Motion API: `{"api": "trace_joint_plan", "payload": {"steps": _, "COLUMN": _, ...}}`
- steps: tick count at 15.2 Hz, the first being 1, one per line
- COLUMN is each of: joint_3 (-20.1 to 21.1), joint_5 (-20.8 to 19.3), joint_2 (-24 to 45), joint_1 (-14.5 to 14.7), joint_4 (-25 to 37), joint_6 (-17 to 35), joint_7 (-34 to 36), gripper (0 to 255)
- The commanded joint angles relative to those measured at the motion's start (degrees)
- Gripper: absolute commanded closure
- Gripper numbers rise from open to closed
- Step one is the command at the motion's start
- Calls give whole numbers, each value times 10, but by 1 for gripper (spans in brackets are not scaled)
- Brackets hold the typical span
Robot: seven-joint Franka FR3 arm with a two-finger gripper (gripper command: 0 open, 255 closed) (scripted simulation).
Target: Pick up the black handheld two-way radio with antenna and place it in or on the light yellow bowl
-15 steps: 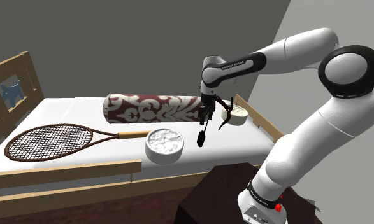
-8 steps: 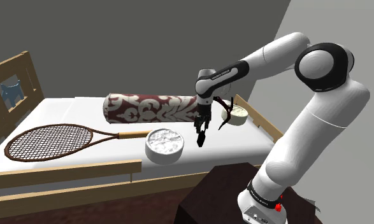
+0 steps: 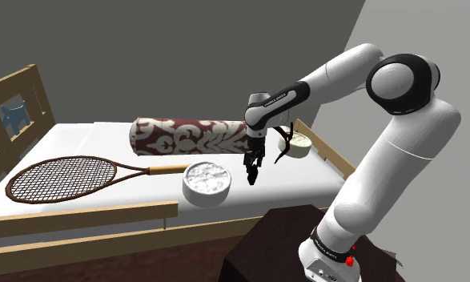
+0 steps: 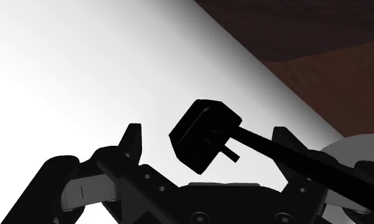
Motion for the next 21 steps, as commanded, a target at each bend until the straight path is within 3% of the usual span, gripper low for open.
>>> {"api": "trace_joint_plan", "payload": {"steps": 1, "joint_3": 0, "joint_5": 0, "joint_2": 0, "joint_1": 0, "joint_4": 0, "joint_6": 0, "joint_7": 0, "gripper": 0}}
{"api": "trace_joint_plan", "payload": {"steps": 3, "joint_3": 0, "joint_5": 0, "joint_2": 0, "joint_1": 0, "joint_4": 0, "joint_6": 0, "joint_7": 0, "gripper": 0}}
{"api": "trace_joint_plan", "payload": {"steps": 4, "joint_3": 0, "joint_5": 0, "joint_2": 0, "joint_1": 0, "joint_4": 0, "joint_6": 0, "joint_7": 0, "gripper": 255}}
{"api": "trace_joint_plan", "payload": {"steps": 13, "joint_3": 0, "joint_5": 0, "joint_2": 0, "joint_1": 0, "joint_4": 0, "joint_6": 0, "joint_7": 0, "gripper": 255}}
{"api": "trace_joint_plan", "payload": {"steps": 21, "joint_3": 1, "joint_5": -10, "joint_2": -44, "joint_1": -1, "joint_4": 22, "joint_6": -65, "joint_7": 11, "gripper": 255}}
